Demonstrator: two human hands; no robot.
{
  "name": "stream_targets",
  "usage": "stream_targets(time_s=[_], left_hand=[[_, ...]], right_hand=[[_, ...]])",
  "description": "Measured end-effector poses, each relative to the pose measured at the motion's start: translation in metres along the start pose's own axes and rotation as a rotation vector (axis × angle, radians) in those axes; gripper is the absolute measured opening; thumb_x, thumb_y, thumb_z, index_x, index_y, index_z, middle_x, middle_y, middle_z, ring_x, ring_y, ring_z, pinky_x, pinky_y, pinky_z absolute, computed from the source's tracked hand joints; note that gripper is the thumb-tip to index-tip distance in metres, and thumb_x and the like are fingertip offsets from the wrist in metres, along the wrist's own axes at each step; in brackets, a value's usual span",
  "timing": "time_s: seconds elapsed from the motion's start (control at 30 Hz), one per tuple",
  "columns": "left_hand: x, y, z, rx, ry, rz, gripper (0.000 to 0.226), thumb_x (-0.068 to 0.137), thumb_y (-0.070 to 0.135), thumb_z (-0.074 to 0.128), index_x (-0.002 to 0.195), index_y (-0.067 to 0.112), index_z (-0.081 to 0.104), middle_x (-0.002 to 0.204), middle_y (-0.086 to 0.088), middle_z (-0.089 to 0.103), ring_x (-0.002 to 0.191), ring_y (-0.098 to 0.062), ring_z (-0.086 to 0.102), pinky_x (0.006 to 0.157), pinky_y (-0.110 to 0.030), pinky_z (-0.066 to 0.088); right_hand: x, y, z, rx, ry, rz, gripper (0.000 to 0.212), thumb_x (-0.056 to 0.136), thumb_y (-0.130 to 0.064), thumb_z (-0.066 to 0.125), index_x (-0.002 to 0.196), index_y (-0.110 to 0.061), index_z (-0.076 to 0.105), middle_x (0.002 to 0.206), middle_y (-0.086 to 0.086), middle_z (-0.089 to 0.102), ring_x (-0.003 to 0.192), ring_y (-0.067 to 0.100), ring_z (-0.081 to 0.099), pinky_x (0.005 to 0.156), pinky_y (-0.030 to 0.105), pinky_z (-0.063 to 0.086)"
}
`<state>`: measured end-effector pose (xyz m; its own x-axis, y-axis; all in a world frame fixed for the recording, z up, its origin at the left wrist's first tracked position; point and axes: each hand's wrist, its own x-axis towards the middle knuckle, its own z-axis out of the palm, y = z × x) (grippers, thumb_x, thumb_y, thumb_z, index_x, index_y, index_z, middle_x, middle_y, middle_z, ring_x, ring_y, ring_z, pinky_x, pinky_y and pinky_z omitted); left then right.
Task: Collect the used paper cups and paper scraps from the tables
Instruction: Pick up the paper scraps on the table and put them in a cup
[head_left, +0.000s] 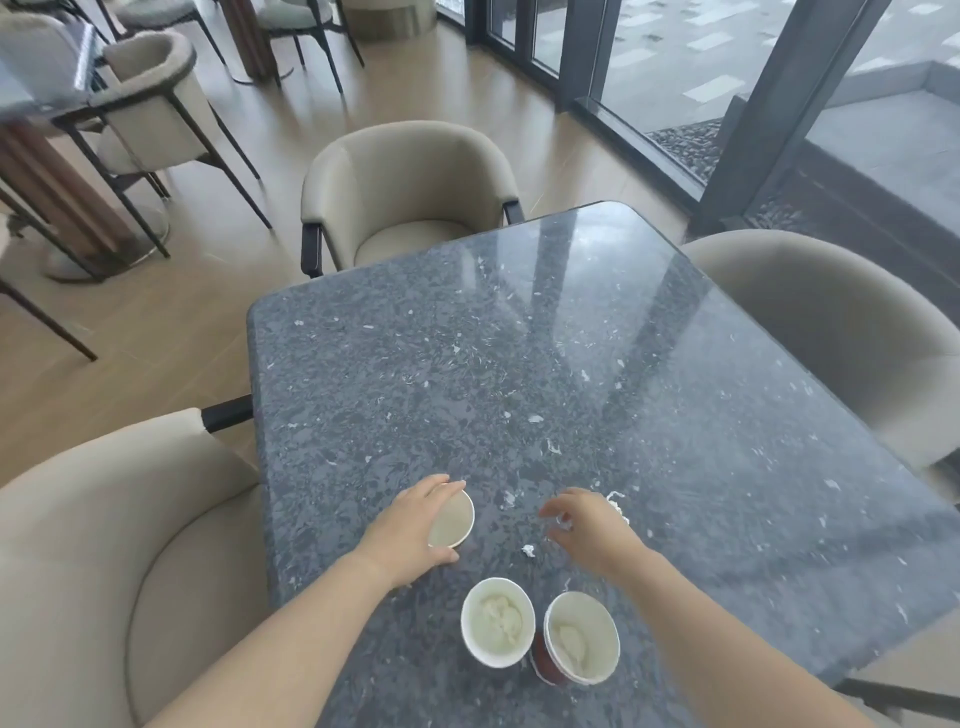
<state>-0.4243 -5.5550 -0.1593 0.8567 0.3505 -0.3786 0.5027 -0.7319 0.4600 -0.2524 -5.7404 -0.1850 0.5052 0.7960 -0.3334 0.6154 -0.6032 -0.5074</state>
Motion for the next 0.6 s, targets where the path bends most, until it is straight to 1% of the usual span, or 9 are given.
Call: stream_targets(time_s=[0.07,0.17,0.27,0.43,0.6], left_hand=[[0.003,0.003,0.001,-0.002,0.008,0.005,0.087,0.072,0.036,0.075,0.142,0.037,0.024,0.153,0.01,0.018,0.138,-0.016,0.025,0.112,-0.035,0.027],[0.007,0.005,0.003,-0.025,0.011,-0.017,0.09,0.07,0.044,0.074,0.143,0.04,0.021,0.155,0.01,0.013,0.14,-0.016,0.022,0.112,-0.037,0.027],[0.01,0.007,0.004,-0.02,0.031,-0.039,0.089,0.071,0.051,0.071,0.143,0.04,0.019,0.155,0.011,0.01,0.141,-0.016,0.017,0.114,-0.039,0.025],[0.006,0.018,0.005,-0.031,0.073,0.005,0.077,0.077,0.049,0.066,0.14,0.038,0.025,0.154,0.012,0.015,0.14,-0.013,0.019,0.113,-0.039,0.027],[-0.002,0.023,0.007,0.029,0.104,0.027,0.069,0.081,0.046,0.063,0.139,0.036,0.028,0.153,0.011,0.016,0.141,-0.012,0.016,0.113,-0.037,0.026]], right_hand=[[0.007,0.001,-0.004,-0.017,0.003,-0.017,0.023,0.085,-0.016,0.061,0.108,-0.019,0.064,0.107,0.001,0.06,0.099,0.018,0.056,0.082,0.026,0.041],[0.012,0.003,-0.006,-0.028,0.008,-0.044,0.023,0.085,-0.018,0.062,0.108,-0.021,0.064,0.107,-0.001,0.058,0.098,0.018,0.056,0.082,0.026,0.041],[0.014,0.007,-0.004,-0.027,0.008,-0.075,0.023,0.086,-0.017,0.062,0.109,-0.019,0.063,0.108,0.0,0.058,0.096,0.018,0.057,0.08,0.026,0.041],[0.016,0.005,0.012,-0.087,-0.094,-0.16,0.025,0.085,-0.015,0.061,0.11,-0.014,0.063,0.113,0.006,0.059,0.103,0.023,0.055,0.088,0.028,0.041],[0.02,-0.002,0.031,-0.119,-0.181,-0.159,0.024,0.082,-0.016,0.064,0.105,-0.013,0.064,0.109,0.007,0.053,0.097,0.025,0.056,0.081,0.028,0.041]])
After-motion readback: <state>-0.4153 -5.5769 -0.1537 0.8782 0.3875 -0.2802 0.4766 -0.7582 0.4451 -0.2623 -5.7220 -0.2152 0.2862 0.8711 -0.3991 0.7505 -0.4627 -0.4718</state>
